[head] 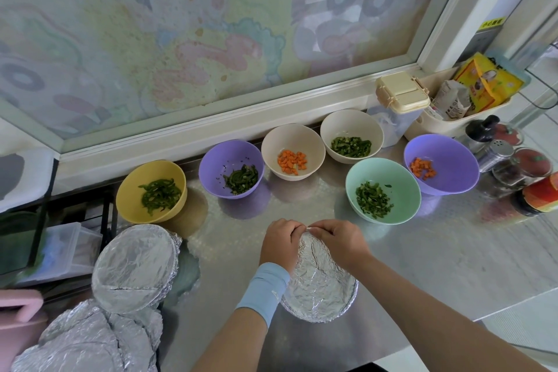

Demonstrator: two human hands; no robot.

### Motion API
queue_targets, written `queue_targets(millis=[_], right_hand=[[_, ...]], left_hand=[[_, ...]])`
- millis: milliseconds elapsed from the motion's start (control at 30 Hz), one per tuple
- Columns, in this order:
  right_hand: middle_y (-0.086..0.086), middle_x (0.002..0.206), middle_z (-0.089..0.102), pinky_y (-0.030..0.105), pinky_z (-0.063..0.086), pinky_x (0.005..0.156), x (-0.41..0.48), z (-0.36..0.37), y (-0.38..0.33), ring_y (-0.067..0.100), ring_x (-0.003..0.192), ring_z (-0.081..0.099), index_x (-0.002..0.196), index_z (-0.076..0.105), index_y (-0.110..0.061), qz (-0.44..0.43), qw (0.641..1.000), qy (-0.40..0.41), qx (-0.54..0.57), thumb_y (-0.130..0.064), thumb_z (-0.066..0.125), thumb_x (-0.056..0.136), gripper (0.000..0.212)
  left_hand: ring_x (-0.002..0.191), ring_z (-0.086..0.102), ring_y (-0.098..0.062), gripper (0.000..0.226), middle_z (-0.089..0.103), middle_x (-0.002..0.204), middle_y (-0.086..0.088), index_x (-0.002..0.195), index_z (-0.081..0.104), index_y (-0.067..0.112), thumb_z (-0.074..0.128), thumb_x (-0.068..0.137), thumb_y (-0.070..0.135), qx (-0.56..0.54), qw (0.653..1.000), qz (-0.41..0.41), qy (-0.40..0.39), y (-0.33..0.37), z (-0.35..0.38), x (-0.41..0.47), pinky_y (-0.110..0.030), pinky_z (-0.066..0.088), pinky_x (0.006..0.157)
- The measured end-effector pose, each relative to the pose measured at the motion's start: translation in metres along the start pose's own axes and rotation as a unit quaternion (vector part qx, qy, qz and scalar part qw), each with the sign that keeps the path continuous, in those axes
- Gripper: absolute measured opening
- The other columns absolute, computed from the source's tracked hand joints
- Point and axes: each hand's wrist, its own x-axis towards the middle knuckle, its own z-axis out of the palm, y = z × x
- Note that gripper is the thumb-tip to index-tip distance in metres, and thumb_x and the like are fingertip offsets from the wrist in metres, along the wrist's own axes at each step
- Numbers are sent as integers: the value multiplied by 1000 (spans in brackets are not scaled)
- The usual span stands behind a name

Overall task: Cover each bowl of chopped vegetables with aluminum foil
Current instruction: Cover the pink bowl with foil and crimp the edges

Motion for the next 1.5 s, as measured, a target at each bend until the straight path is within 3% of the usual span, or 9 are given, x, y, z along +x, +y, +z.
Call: queue_targets(millis=[167, 300, 467, 600, 833, 967, 1067, 1300, 1500], right_hand=[[-18, 79, 69, 15, 44, 66, 4, -4, -7, -2, 74, 59, 94, 74, -35, -6, 997, -54, -59, -39, 63, 93, 12], [-19, 106, 68, 18, 44, 87, 5, -9, -7, 2, 98, 60, 115, 69, -34, 7, 996, -68, -63, -38, 61, 94, 23], [-21, 91, 70, 5, 39, 69, -1, -9, -2, -3, 85, 61, 100, 73, -36, 14, 1000, -4, -24, -28, 61, 94, 16], [-22, 83, 69, 6, 39, 64, -1, -8, -2, -8, 79, 59, 90, 73, -38, 29, 999, -4, -19, -29, 60, 95, 17], [-12, 85, 71, 29, 52, 79, 3, -6, 1, 8, 83, 63, 92, 72, -36, 30, 999, -16, -39, -32, 57, 96, 16], [-18, 88, 67, 18, 47, 70, 3, -7, -6, 0, 79, 62, 105, 68, -39, 15, 998, -14, -51, -32, 58, 95, 16], [-18, 83, 68, 11, 42, 64, 3, -4, -13, -3, 76, 60, 97, 72, -33, 2, 998, -1, -58, -34, 63, 92, 10], [-13, 67, 69, 27, 52, 65, 8, 0, -11, 6, 64, 61, 84, 76, -35, 19, 999, 10, -37, -38, 69, 86, 8], [-20, 89, 71, 12, 45, 75, 5, 1, -12, -8, 80, 61, 104, 74, -31, -23, 999, -22, -23, -30, 66, 91, 15]], left_hand=[[96, 49, -17, 21, 60, 90, 2, 94, 69, 16, 50, 100, 24, 20, 1000, -19, 10, 0, 2, -8, -28, 42, 82], [98, 50, -14, 21, 58, 96, 6, 95, 64, 17, 44, 99, 16, 27, 998, -45, 31, -2, -2, -14, -30, 44, 88], [109, 53, -1, 48, 62, 117, 14, 119, 66, 21, 40, 88, -5, -18, 1000, -3, -24, 10, -12, -16, -14, 37, 100], [101, 61, -2, 39, 69, 107, 15, 111, 72, 26, 44, 92, 6, -80, 994, -73, -17, 14, -11, -16, -16, 45, 93], [83, 64, -7, 21, 72, 90, 10, 99, 73, 21, 52, 99, 25, -75, 994, -84, 9, 12, -6, -12, -12, 45, 73], [84, 62, -9, 21, 71, 92, 9, 101, 71, 22, 50, 99, 26, -62, 994, -94, -2, 11, -7, -10, -19, 45, 75], [80, 61, -6, 20, 70, 86, 11, 97, 71, 24, 51, 98, 29, -67, 992, -104, -13, 11, -8, -10, -20, 46, 70], [60, 56, -3, 18, 63, 63, 11, 81, 70, 26, 58, 94, 30, -114, 983, -142, -8, 12, -8, -9, -11, 38, 54], [79, 63, -1, 18, 70, 83, 14, 94, 72, 26, 54, 98, 25, -118, 987, -108, 23, 11, -8, -24, -16, 48, 71]])
